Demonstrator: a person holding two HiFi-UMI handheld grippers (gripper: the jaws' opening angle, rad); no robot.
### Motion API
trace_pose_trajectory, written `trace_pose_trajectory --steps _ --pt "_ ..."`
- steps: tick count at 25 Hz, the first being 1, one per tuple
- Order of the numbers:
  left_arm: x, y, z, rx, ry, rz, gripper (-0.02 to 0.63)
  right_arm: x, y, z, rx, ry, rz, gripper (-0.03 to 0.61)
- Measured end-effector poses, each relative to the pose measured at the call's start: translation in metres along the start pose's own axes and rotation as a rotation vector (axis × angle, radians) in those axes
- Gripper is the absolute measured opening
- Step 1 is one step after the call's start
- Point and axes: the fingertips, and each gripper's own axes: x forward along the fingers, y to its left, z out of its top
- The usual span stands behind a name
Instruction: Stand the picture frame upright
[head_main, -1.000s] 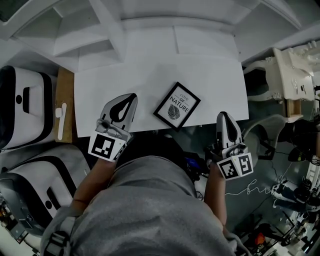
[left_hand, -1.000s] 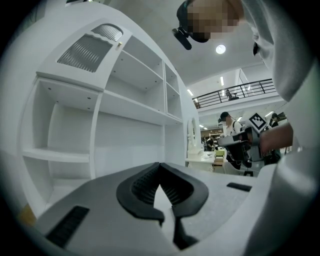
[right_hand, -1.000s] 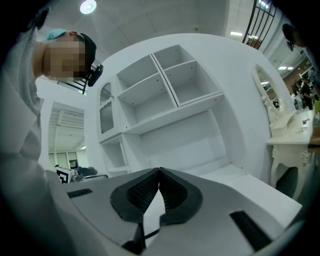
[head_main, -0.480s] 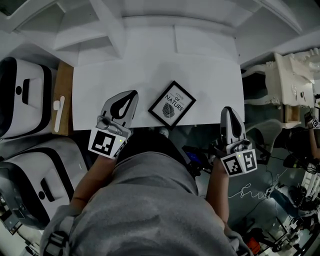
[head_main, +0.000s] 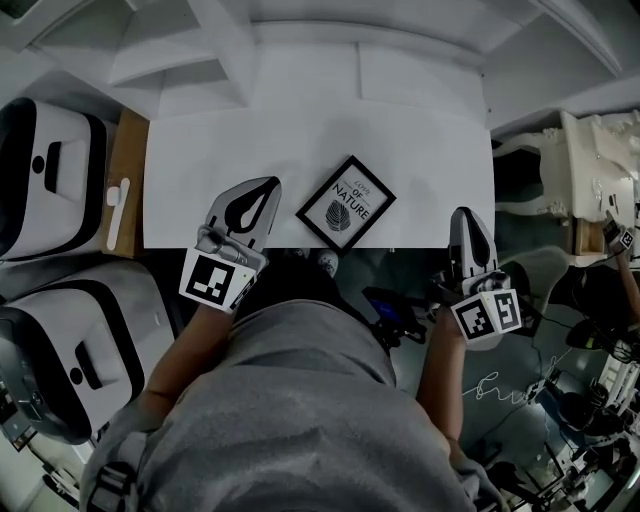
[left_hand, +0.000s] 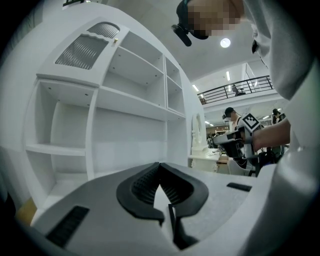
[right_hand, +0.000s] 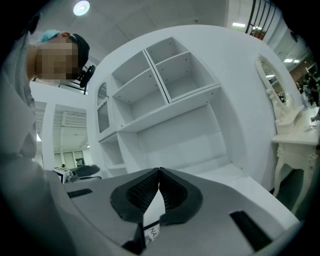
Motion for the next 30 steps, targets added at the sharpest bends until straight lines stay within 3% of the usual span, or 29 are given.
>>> trace_pose_trajectory --steps 16,30 --pt "0.016 -0.005 -0.033 -0.016 0.079 -0.025 0.006 0.012 -0.023 -0.033 0.035 0.078 -0.009 0.026" --pt "0.029 -0.009 -0.053 -0.013 0.105 -0.028 0.006 0.028 -0.026 -0.07 0.059 0.184 0.051 0.027"
